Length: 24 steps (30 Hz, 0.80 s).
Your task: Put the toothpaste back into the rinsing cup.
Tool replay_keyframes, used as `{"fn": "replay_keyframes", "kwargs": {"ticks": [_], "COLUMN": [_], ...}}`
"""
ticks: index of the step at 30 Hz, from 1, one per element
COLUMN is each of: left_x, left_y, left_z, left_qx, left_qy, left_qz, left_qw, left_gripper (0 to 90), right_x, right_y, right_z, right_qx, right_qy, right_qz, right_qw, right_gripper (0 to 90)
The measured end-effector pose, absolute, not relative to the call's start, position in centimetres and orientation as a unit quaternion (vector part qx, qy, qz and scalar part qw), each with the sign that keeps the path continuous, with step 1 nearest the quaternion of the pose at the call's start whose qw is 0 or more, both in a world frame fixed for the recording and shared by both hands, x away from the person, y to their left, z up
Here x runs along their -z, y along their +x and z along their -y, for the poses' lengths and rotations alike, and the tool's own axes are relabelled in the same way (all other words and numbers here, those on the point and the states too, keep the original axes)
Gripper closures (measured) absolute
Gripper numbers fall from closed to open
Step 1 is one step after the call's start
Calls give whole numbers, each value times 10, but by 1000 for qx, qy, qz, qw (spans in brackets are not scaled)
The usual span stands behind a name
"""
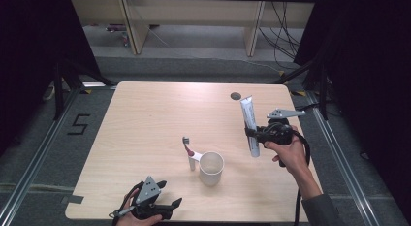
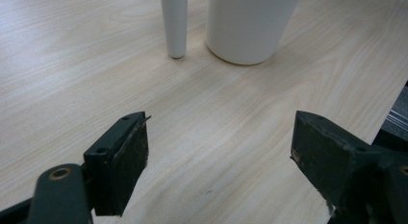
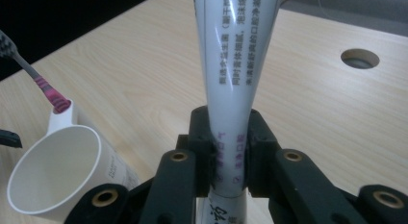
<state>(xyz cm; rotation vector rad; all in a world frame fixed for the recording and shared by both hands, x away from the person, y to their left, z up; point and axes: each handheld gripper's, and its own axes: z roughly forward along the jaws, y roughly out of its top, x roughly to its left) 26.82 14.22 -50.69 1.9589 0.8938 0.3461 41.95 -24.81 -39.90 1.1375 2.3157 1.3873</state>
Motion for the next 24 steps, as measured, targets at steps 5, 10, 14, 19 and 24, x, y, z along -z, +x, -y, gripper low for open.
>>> {"fn": "replay_keyframes", "kwargs": {"ticks": [5, 10, 14, 19, 24], "left_x": [507, 507, 507, 507, 507], "left_y": [269, 269, 268, 268, 267], "left_z": [-144, -144, -144, -144, -143], "left_qx": [-142, -142, -141, -144, -147], "left_qy": [801, 801, 801, 803, 800], "left_qz": [-364, -362, -362, -360, -362], "left_qw": [454, 455, 455, 453, 456], "left_gripper": [182, 182, 183, 183, 183], "right_x": [401, 395, 391, 382, 375], "right_y": [412, 407, 406, 398, 390], "right_z": [243, 235, 230, 219, 202], "right_qx": [-497, -519, -535, -554, -565], "right_qy": [379, 371, 354, 342, 324], "right_qz": [-774, -763, -760, -754, -755], "right_qw": [106, 104, 106, 89, 81], "right_gripper": [772, 772, 772, 772, 772]}}
